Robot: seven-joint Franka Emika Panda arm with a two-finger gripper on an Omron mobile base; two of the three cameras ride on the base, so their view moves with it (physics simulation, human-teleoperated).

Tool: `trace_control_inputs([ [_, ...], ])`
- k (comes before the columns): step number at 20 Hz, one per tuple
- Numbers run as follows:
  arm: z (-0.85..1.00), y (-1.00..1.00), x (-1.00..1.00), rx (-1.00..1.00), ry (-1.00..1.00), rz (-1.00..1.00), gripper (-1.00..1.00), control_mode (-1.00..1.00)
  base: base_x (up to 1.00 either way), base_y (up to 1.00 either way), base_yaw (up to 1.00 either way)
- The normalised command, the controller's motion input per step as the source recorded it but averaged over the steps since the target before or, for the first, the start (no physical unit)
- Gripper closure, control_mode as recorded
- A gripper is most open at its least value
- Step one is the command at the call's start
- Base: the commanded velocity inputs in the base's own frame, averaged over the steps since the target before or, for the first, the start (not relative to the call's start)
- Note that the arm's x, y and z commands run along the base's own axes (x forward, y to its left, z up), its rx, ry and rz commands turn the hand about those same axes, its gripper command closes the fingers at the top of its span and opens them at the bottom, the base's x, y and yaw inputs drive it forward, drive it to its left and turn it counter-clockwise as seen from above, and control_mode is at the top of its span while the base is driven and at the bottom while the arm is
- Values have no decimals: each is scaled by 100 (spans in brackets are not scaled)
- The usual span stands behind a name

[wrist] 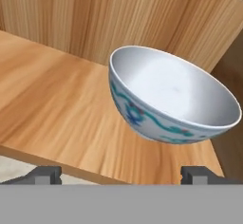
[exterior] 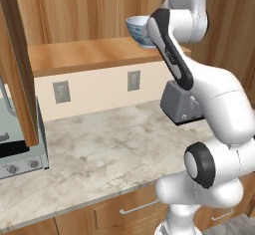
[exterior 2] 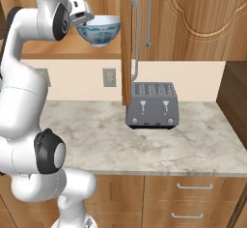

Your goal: Move the bowls from the cabinet to the plates on the dining table.

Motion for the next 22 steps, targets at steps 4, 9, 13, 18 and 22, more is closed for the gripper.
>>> trace_control_inputs([
  [4, 10, -4, 41, -3, 0, 0, -100, -100, 0, 0, 0],
  [9, 1, -3, 26, -4, 3, 0, -100, -100, 0, 0, 0],
  [13, 0, 0, 25, -1, 0, 0, -100, -100, 0, 0, 0],
  [18, 0, 0, 16, 0, 1, 1, -100, -100, 0, 0, 0],
  [22, -3, 0, 17, 0, 0, 1, -100, -100, 0, 0, 0],
])
